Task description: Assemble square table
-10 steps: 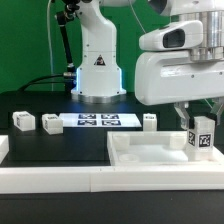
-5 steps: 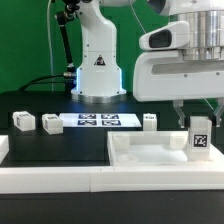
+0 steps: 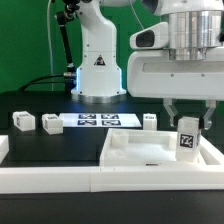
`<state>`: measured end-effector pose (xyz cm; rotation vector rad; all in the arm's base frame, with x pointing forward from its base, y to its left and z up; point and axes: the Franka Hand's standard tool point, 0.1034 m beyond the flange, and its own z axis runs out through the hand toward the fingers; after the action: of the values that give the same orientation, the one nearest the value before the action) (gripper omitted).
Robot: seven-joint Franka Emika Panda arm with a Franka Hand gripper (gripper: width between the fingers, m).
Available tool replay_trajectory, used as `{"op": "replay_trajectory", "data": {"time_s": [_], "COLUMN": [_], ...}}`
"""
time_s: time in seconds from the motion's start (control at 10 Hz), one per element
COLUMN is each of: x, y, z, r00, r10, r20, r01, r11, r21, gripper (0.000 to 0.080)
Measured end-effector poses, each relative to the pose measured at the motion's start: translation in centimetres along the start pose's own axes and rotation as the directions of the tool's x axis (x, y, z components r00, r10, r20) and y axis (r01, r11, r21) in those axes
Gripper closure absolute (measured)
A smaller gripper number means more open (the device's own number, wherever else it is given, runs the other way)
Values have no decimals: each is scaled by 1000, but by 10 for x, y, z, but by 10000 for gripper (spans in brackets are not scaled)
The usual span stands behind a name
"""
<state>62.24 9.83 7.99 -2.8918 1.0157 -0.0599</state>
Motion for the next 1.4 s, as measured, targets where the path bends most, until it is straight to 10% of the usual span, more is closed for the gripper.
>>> {"op": "replay_trajectory", "data": {"time_s": [0.3, 0.5, 1.4], "x": [2, 1, -11], "y": [4, 3, 16], "z": [0, -7, -24], "r00": [998, 1000, 982], "r10": [55, -3, -190], "r20": [-9, -13, 4], "r01": [-55, 3, 190], "r11": [998, 1000, 982], "r21": [-11, -7, -19], "gripper": [498, 204, 151]}}
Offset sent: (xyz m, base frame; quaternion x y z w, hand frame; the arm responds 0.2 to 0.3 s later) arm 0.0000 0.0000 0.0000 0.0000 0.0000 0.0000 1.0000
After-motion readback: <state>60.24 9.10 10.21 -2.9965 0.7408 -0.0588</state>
